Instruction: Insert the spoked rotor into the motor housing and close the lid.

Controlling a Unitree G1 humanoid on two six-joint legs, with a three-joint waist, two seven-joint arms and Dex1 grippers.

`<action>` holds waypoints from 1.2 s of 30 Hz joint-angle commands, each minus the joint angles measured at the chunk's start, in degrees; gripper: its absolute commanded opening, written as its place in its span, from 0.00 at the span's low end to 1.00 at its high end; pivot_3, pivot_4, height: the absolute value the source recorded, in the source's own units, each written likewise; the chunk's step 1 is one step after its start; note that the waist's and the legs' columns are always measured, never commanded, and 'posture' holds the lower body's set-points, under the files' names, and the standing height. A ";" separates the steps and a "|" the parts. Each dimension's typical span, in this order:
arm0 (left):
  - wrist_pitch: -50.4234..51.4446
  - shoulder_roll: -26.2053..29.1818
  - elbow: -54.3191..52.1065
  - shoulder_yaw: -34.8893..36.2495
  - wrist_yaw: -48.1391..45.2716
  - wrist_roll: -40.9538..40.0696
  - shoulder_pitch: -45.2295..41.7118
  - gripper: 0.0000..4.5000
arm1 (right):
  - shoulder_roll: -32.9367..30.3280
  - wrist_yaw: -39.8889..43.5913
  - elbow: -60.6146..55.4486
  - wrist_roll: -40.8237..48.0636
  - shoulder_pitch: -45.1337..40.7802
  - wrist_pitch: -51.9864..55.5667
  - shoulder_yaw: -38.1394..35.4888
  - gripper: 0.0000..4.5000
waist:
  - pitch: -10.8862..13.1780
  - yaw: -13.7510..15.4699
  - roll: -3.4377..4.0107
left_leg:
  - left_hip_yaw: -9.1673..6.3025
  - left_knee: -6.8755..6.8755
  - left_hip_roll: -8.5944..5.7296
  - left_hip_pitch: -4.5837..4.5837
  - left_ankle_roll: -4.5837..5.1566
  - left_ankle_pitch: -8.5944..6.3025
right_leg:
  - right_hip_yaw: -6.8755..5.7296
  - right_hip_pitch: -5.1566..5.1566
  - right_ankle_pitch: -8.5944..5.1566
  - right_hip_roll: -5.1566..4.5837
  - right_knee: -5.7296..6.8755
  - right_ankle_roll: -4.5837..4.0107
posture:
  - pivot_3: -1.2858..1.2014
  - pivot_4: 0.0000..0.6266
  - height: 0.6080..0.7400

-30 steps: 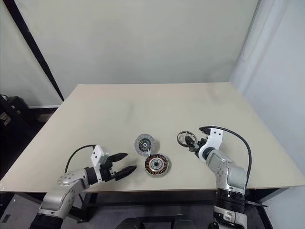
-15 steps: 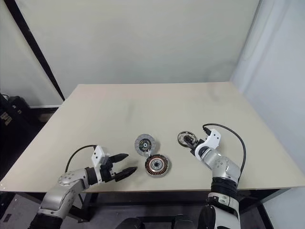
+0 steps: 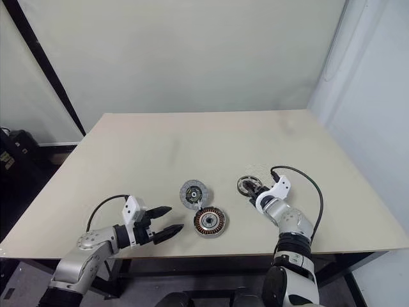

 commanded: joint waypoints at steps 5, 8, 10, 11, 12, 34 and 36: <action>-0.32 0.22 -2.76 0.94 0.32 -0.64 -0.24 1.00 | 0.33 -1.61 -2.68 3.28 -0.66 -0.41 -0.66 0.24 | 0.00 0.00 0.03 | 0.00 0.00 0.00 0.00 0.00 0.00 | 0.00 0.01 0.00 0.00 0.00 0.00 | 0.52 0.00 1.00; -0.45 0.01 -2.54 0.71 0.33 -0.58 -0.29 1.00 | 0.61 -1.82 -5.61 5.33 0.09 1.34 -0.72 0.08 | 0.00 0.00 0.06 | 0.00 0.00 0.00 -0.01 0.00 0.00 | 0.00 0.00 0.00 0.00 0.00 0.00 | 0.52 0.00 1.00; -0.54 -0.15 -2.31 0.57 0.28 -0.55 -0.37 1.00 | 1.04 -2.14 -8.20 7.19 0.59 3.03 -1.09 0.08 | 0.00 0.00 0.08 | 0.00 0.00 0.00 -0.01 0.00 0.00 | 0.00 0.00 0.00 0.00 0.00 0.00 | 0.52 0.00 1.00; -0.60 -0.23 -2.18 0.50 0.24 -0.54 -0.43 1.00 | 1.33 -2.38 -9.93 8.46 0.90 4.16 -1.27 0.08 | 0.00 0.01 0.09 | -0.01 -0.01 0.00 -0.01 0.00 0.00 | 0.00 -0.01 0.00 0.00 0.00 0.00 | 0.52 0.00 1.00; -0.64 -0.32 -2.04 0.43 0.22 -0.52 -0.49 1.00 | 1.66 -2.74 -11.81 9.89 1.24 5.45 -1.46 0.08 | -0.01 0.01 0.10 | -0.01 -0.02 0.00 -0.01 0.00 0.00 | 0.00 -0.01 0.00 0.00 0.00 0.00 | 0.52 0.00 1.00; 0.61 2.34 -2.35 -0.26 -4.65 -0.87 1.13 1.00 | 5.93 -8.58 -44.31 23.84 19.20 37.63 12.21 0.08 | 0.01 0.07 0.19 | -0.03 -0.03 0.05 -0.08 -0.01 -0.01 | -0.02 -0.12 -0.02 -0.03 -0.08 -0.01 | 0.52 0.00 1.00; 0.61 2.72 -2.57 -0.20 -5.11 -0.91 1.50 1.00 | 6.03 -8.54 -44.45 23.70 19.64 37.66 12.55 0.08 | 0.01 0.11 0.19 | -0.03 -0.05 0.05 -0.11 -0.01 -0.01 | -0.03 -0.13 -0.02 -0.03 -0.11 -0.01 | 0.52 0.00 1.00</action>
